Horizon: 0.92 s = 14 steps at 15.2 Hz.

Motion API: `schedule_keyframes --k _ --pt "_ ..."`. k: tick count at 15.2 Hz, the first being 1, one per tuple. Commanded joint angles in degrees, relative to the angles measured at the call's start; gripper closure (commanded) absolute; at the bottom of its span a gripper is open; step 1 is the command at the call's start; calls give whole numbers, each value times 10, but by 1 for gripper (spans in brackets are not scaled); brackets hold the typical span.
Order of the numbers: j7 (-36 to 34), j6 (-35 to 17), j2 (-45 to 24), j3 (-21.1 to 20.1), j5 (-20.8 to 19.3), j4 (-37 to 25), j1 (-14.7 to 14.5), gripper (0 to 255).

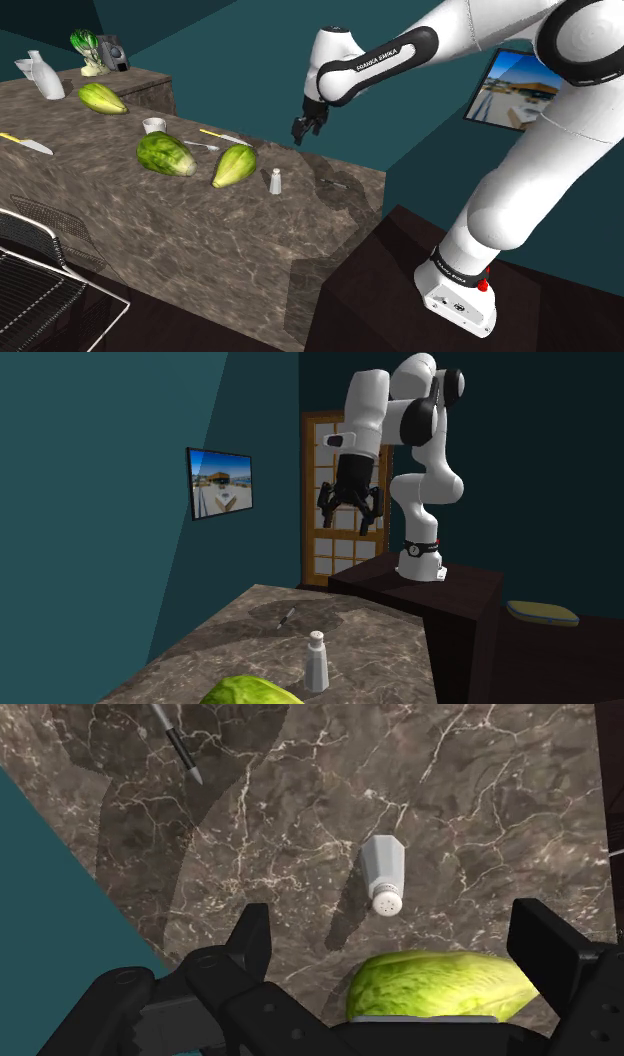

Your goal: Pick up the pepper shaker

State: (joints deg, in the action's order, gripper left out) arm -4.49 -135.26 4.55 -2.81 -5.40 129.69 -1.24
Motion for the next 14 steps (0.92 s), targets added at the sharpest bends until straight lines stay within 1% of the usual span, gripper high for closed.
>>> schedule_keyframes --k 1,8,14 --pt "-12 -22 -43 -2 -8 -18 0 0" --pt "-53 -73 -198 0 -37 -112 -9 0" --pt "-78 -90 -333 9 -53 -221 -21 0"
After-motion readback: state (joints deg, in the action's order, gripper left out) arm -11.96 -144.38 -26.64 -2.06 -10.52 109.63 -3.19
